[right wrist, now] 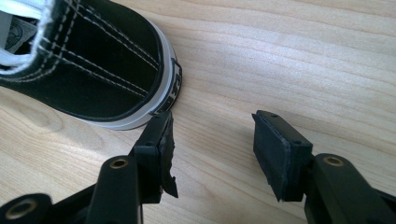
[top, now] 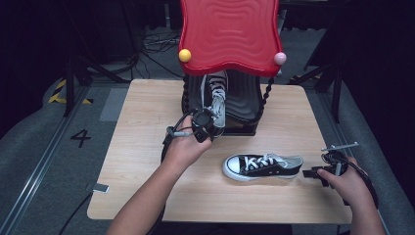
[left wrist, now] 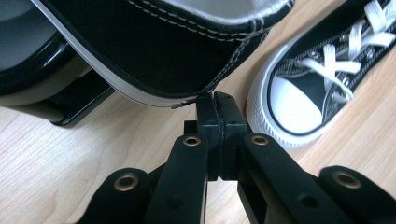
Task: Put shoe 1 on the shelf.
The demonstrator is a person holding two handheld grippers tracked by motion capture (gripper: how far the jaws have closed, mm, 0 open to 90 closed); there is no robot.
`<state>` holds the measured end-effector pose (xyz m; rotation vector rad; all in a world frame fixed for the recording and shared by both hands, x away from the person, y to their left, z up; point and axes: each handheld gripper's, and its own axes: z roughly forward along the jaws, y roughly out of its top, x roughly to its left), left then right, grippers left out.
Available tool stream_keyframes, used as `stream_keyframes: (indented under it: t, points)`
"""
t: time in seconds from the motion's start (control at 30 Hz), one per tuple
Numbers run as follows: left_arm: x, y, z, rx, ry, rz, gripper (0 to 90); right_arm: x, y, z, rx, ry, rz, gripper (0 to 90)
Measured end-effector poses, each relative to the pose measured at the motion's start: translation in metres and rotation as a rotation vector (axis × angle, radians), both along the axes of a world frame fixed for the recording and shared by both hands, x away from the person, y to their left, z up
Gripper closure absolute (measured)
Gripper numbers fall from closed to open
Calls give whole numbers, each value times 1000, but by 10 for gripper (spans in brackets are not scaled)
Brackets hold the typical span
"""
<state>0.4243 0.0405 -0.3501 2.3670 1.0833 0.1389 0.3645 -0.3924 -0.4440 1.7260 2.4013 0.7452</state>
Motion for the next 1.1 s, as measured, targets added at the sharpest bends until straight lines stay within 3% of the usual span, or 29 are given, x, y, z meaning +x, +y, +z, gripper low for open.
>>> stream_keyframes:
  t: [0.1,0.2,0.3,0.63,0.8,1.1]
  points:
    - [3,-2,1,-20,-27,27,900,0,-1,0,1,-2,-1,489]
    - [9,-2,0,-51,-11,49,900,-1,0,1,2,-2,-1,489]
    - [15,-2,0,-77,-20,75,900,-1,0,1,1,-2,-2,489]
    - [30,-9,0,-97,-39,101,900,-1,0,0,5,-2,-3,489]
    - [39,-16,-1,-127,-53,128,900,-1,-1,0,6,0,-4,489]
    - [47,-31,-1,-124,-80,129,900,-1,-1,0,6,-1,-3,489]
